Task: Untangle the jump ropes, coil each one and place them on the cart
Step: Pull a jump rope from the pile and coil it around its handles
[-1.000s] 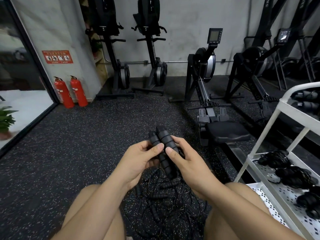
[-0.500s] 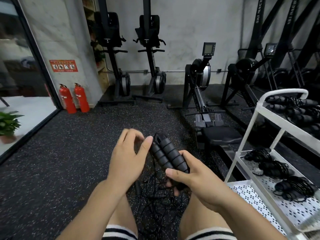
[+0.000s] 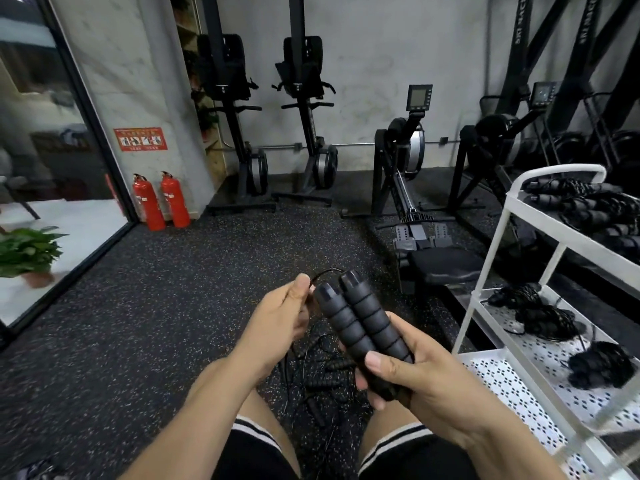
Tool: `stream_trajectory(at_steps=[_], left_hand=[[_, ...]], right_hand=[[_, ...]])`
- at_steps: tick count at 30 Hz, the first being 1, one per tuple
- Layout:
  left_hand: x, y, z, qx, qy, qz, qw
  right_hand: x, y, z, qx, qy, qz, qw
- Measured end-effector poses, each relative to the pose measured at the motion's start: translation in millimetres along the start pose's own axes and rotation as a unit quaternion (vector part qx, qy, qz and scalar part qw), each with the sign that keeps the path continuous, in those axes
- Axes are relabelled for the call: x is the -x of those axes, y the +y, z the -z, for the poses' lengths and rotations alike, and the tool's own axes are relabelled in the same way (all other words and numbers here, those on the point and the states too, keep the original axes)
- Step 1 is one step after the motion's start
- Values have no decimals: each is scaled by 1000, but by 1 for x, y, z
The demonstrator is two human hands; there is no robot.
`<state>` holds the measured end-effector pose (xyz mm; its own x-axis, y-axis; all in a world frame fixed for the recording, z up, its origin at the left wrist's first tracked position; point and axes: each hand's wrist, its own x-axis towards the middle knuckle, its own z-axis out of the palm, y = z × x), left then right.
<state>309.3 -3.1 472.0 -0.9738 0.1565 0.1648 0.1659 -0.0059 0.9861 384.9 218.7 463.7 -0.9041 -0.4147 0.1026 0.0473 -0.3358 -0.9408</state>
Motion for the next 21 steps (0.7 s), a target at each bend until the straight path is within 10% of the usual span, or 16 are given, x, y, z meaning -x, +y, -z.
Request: stream_trajectory(at_steps=[21], left_hand=[[-16, -16, -13, -176, -24, -19, 984]], right_hand=[[-23, -13, -7, 65, 42, 37, 996]])
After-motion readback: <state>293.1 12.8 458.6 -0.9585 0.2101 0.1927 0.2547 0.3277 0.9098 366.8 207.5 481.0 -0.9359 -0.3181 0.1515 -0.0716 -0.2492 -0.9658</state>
